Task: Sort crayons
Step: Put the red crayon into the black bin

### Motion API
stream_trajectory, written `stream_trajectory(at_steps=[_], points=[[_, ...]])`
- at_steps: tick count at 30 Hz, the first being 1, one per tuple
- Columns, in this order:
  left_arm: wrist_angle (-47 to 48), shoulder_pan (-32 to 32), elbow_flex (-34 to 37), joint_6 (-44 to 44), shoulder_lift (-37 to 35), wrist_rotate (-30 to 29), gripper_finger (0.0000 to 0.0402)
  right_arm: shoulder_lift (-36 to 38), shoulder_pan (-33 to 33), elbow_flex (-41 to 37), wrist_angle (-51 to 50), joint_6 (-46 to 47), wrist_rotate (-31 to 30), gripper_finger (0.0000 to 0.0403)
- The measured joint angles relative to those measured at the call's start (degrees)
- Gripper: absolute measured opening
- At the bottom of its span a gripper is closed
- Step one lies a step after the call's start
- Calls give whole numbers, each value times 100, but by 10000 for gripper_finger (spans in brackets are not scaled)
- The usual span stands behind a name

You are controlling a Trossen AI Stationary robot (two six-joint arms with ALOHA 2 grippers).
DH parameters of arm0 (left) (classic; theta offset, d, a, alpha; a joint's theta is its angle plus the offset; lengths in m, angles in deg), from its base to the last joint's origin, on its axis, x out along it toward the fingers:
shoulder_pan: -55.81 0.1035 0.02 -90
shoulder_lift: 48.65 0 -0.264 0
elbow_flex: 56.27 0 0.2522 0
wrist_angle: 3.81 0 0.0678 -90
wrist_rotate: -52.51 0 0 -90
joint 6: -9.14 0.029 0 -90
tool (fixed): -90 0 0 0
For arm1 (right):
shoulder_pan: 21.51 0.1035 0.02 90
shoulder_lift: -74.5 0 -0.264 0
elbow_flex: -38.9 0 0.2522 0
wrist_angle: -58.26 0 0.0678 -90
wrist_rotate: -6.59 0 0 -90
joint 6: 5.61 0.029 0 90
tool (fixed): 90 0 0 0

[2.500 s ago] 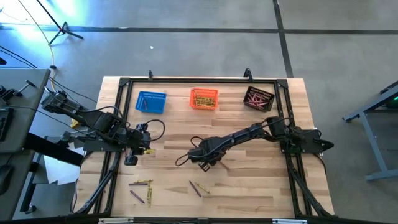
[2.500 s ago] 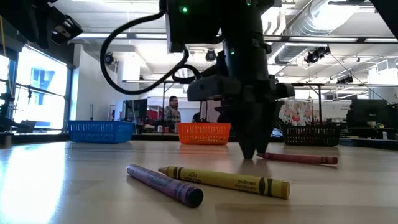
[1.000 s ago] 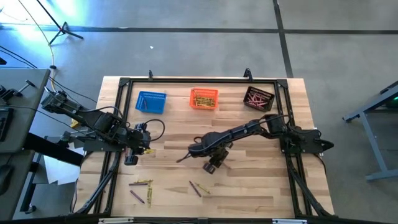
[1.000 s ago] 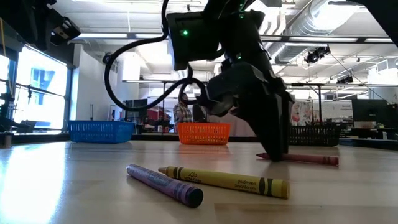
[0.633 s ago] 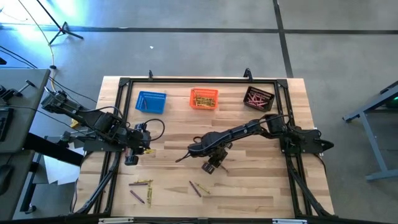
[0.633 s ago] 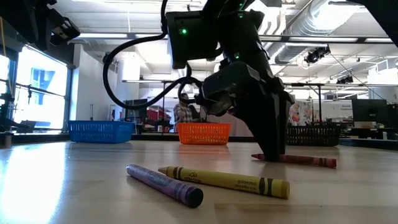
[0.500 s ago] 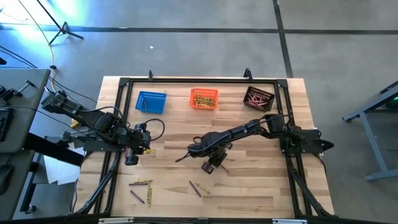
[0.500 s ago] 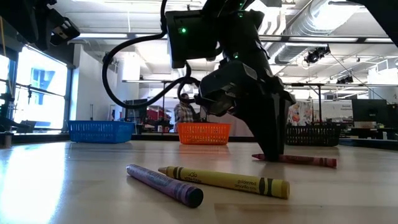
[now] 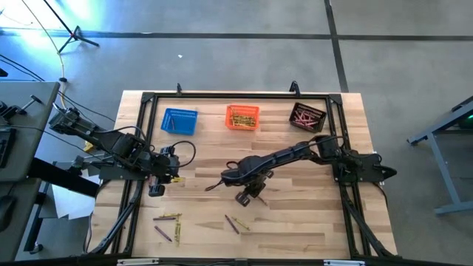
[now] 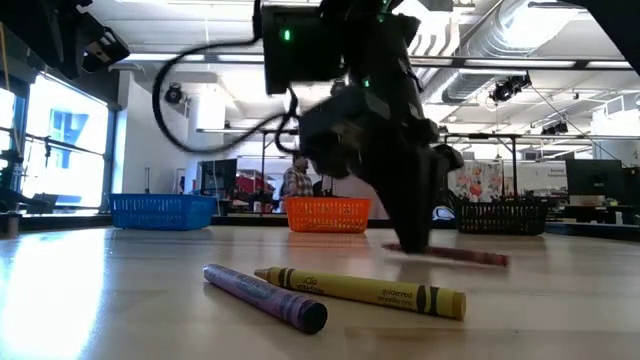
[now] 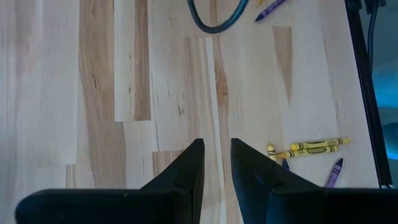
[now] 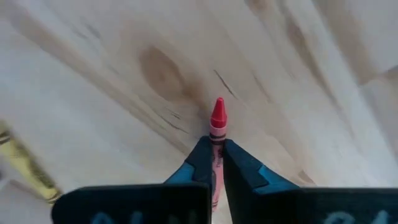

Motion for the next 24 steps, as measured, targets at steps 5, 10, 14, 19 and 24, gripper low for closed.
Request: stream_trajectory(at_steps=[5, 10, 14, 19, 24], points=[[9, -2, 0, 2, -1, 0, 65, 468, -84, 66, -105, -223, -181, 11], [-3, -2, 0, 4, -1, -46, 65, 1075, -321, 60, -766, -638, -730, 11], [-8, -2, 0, 1, -1, -173, 65, 1550, -752, 60, -1530, -1048, -1390, 11], [-18, 4, 0, -198, -1, -330, 65, 2201, -1651, 60, -1879, -1752, -1859, 11], [-66, 4, 0, -572, 0, -594, 65, 2797, -2809, 60, -2091, -2371, -2228, 11]])
